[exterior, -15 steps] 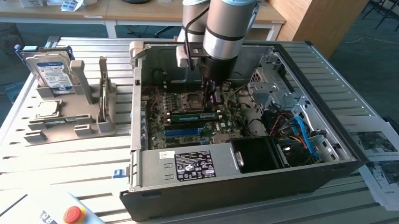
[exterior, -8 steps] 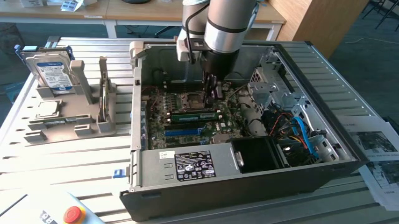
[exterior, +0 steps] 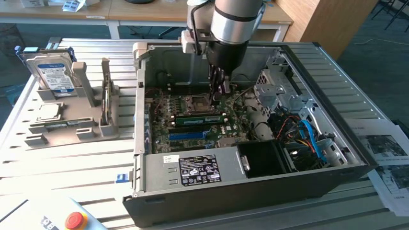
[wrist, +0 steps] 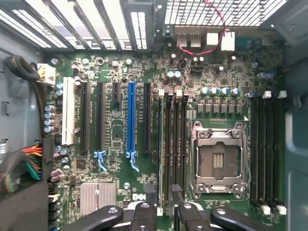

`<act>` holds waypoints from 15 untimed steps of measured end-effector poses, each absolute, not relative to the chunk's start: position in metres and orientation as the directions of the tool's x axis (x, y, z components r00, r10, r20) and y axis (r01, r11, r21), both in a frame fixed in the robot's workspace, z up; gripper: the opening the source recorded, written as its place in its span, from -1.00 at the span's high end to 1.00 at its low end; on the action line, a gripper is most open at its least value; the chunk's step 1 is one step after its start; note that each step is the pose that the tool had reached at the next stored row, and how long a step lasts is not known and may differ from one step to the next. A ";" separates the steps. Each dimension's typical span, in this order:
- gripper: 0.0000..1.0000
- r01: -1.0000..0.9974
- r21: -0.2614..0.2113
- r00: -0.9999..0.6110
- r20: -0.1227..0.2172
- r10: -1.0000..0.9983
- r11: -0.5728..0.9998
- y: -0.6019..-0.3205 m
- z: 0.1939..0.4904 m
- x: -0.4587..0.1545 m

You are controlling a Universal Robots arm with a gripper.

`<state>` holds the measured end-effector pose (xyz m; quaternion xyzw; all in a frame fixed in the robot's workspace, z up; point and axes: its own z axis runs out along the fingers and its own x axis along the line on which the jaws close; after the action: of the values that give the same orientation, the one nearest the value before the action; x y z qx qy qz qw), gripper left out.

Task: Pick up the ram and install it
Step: 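Insert the ram into the slot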

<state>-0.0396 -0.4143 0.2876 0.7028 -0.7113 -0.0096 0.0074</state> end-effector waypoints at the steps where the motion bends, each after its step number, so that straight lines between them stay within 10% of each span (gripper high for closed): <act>1: 0.51 -1.000 0.024 -0.012 -0.002 -1.000 0.012 -0.414 0.290 -0.040; 15: 0.51 -1.000 0.024 -0.012 0.006 -1.000 0.012 -0.414 0.321 -0.040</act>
<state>-0.0396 -0.4143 0.3207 0.7028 -0.7113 -0.0064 0.0106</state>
